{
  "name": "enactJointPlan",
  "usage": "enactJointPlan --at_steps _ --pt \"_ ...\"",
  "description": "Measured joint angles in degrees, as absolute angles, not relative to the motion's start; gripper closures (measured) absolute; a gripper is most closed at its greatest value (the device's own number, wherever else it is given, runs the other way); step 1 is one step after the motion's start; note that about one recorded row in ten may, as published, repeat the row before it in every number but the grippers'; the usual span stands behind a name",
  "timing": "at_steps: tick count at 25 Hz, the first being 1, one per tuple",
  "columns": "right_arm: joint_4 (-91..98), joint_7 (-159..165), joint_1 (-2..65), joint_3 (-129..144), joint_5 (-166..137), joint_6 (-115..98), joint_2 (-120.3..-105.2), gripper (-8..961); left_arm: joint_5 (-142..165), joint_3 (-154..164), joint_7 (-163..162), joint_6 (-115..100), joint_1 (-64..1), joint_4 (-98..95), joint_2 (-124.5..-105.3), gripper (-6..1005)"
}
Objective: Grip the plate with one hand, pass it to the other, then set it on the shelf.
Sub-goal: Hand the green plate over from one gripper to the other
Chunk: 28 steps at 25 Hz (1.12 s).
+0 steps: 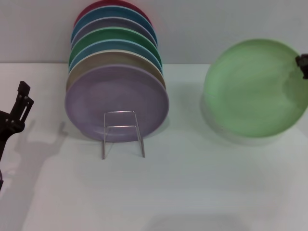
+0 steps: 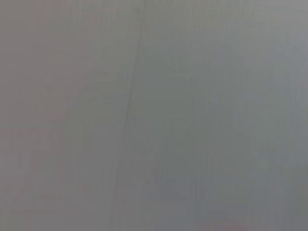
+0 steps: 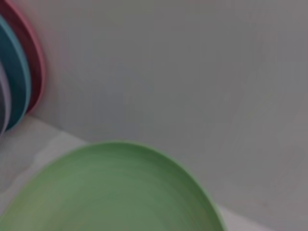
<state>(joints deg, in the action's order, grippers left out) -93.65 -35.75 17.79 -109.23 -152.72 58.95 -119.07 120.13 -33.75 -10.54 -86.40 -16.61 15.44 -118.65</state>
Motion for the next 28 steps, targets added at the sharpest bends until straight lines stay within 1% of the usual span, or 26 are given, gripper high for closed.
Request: enactJointPlan --at_steps 4,5,16,28 --pt "-94.0 -37.1 15.2 -106.6 -152.7 51.7 -119.14 935 120.1 -33.7 -10.5 -86.4 -16.8 15.5 -118.65 176" --pt "-93.0 -37.6 13.9 -104.7 -152.7 46.2 -119.17 935 120.1 -33.7 -10.5 -86.4 -16.8 15.5 -118.65 176" --pt "-83.6 -38.7 12.5 -95.6 -152.6 26.3 -119.18 936 120.1 -33.7 -10.5 -86.4 -17.1 15.4 -118.65 176" --pt "-79.1 -38.4 7.0 -85.6 -152.3 3.8 -119.40 934 120.1 -33.9 -10.5 -86.2 -17.2 15.0 -118.65 176"
